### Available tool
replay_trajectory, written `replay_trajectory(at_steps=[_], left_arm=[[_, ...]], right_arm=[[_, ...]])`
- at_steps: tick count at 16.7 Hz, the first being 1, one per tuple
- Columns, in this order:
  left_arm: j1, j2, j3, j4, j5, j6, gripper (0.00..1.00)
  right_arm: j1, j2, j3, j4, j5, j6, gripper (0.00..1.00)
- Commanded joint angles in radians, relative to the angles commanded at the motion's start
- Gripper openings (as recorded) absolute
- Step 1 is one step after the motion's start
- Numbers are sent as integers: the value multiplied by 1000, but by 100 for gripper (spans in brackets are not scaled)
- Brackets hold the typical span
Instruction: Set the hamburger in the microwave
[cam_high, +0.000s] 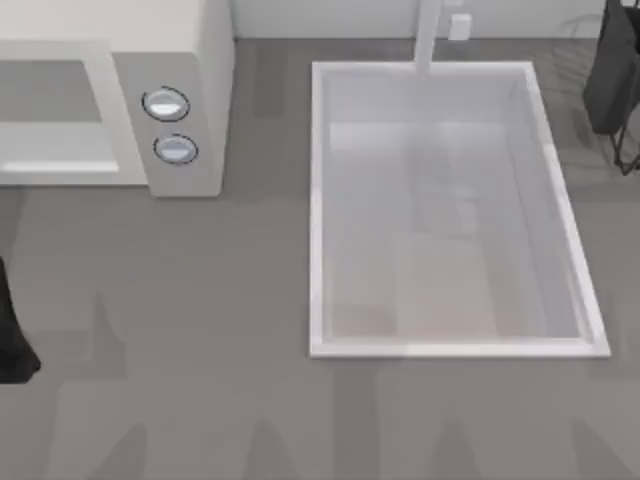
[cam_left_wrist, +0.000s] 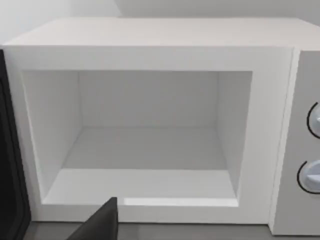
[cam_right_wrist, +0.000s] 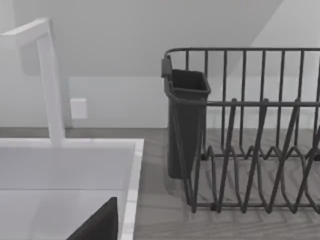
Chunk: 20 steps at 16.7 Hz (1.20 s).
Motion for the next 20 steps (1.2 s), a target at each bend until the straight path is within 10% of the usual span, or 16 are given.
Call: replay_trajectory(at_steps=[8,20], left_arm=[[20,221,185,-150,1,197,100],[101,1375,848,-774,-4,969,100]], right_arm=[[0,0,0,0,0,0,100],[0,0,0,0,0,0,100]])
